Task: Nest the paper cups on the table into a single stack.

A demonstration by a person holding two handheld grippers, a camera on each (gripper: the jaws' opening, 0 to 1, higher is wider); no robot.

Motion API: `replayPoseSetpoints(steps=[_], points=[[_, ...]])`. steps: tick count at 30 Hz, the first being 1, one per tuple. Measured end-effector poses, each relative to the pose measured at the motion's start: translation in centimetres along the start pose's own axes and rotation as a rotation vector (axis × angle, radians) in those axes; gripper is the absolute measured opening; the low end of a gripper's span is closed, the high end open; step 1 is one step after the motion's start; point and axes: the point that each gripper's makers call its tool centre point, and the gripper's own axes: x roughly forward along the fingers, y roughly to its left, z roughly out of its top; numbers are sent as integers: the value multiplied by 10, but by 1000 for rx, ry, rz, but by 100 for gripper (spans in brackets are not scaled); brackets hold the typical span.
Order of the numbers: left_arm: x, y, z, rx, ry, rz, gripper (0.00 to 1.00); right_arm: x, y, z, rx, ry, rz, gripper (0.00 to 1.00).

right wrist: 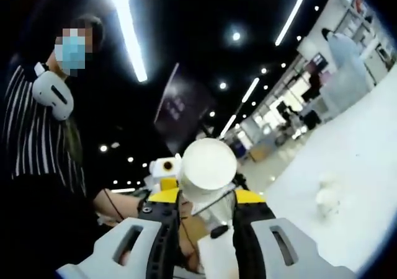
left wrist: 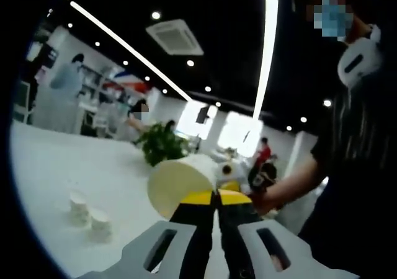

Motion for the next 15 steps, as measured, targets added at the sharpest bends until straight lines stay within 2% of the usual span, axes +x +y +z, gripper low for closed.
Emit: replayPoseSetpoints(steps=[2, 5, 8, 12, 15], points=[[-1, 2, -1, 7, 7, 5, 0, -3, -4, -1, -17, 5, -18, 31], [-3, 4, 1, 15, 10, 18, 0, -12, -17, -4, -79, 34, -86, 34], [-6, 6, 2, 22, 22, 28, 0, -24, -34, -11, -133, 93, -185, 39], [-9, 8, 2, 47, 60, 40, 0, -39, -50, -17, -88, 97, -254, 49], [-9, 6, -1, 83, 102, 38, 0, -50, -60, -23, -108, 124, -298, 53]])
